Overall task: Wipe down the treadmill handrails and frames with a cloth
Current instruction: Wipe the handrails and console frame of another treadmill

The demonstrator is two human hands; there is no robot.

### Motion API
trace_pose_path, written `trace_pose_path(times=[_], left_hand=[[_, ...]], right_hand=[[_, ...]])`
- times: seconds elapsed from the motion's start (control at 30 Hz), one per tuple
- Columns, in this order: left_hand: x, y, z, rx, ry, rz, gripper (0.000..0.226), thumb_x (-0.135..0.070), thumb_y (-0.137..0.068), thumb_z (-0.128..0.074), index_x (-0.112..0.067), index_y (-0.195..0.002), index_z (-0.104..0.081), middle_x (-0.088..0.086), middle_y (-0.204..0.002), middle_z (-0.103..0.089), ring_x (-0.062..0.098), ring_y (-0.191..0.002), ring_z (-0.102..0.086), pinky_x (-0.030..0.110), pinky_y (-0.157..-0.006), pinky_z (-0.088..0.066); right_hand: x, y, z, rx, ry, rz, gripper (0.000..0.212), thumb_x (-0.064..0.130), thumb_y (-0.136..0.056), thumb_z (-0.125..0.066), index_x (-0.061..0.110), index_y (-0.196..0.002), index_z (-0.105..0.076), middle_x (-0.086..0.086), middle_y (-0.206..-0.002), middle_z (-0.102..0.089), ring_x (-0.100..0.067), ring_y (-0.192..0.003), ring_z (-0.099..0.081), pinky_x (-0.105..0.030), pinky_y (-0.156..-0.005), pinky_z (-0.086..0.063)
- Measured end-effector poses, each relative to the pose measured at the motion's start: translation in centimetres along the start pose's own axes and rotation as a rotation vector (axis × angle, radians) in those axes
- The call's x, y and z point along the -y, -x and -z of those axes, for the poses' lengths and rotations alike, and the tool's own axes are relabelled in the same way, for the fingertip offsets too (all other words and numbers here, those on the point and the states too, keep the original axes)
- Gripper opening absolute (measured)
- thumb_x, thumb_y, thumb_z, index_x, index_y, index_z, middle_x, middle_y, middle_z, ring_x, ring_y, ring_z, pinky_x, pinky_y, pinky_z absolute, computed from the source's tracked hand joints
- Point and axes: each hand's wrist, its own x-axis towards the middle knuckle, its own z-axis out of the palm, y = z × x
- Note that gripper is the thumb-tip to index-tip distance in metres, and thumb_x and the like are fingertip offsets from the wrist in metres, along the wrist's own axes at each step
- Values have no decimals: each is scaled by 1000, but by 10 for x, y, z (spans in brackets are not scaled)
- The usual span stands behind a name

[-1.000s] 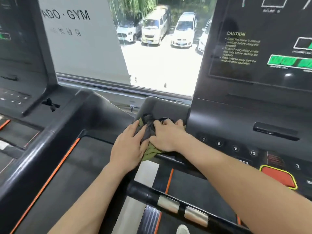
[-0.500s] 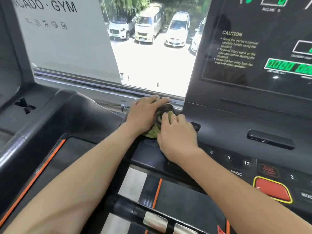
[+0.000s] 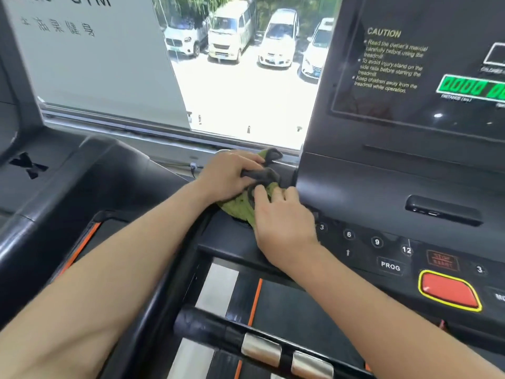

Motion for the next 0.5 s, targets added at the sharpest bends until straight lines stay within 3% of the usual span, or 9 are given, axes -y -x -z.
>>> trace_pose_path(times=[0.07, 0.1, 0.17, 0.3, 0.4, 0.5], left_hand=[[13, 10, 5, -194, -20, 150, 32, -12, -86, -60, -24, -113, -72, -6, -124, -65, 19, -118, -57, 32, -98, -44], [16, 14, 7, -259, -19, 265, 34, -14, -88, -56, -27, -116, -70, -5, -124, -64, 20, -117, -56, 31, -95, -44], [17, 23, 6, -278, -46, 477, 37, -22, -94, -48, -33, -127, -61, 1, -125, -63, 27, -116, -56, 33, -92, -43], [3, 74, 6, -178, -89, 702, 36, -34, -98, -36, -32, -128, -56, 13, -124, -63, 38, -112, -55, 40, -87, -42], [-1, 129, 10, -117, -19, 835, 37, -38, -99, -31, -22, -112, -62, 15, -123, -63, 39, -111, -55, 39, -85, -38], [-12, 181, 9, -58, 22, 892, 42, -40, -99, -28, -18, -108, -63, 16, -124, -62, 39, -112, -54, 37, -83, -35]], right_hand=[[-4, -17, -8, -89, -32, -12, 60, 13, -89, -49, 10, -144, -27, -24, -144, -39, -40, -124, -37, -41, -83, -43], [-5, -28, -10, -91, -61, -23, 63, 16, -90, -47, 11, -148, -22, -25, -148, -34, -42, -128, -33, -45, -95, -41], [-5, -50, -12, -22, -160, -38, 65, 26, -94, -40, 21, -153, -13, -26, -152, -27, -45, -132, -26, -50, -106, -32], [12, -65, -18, 110, -125, 39, 59, 42, -95, -27, 40, -152, -11, -22, -158, -18, -47, -138, -17, -53, -109, -28], [44, -40, -22, 140, -169, 143, 57, 40, -95, -27, 42, -151, -16, -21, -158, -18, -45, -138, -19, -52, -110, -26], [69, -3, -20, 101, -121, 187, 56, 36, -97, -33, 40, -151, -21, -19, -156, -26, -43, -130, -27, -49, -105, -34]])
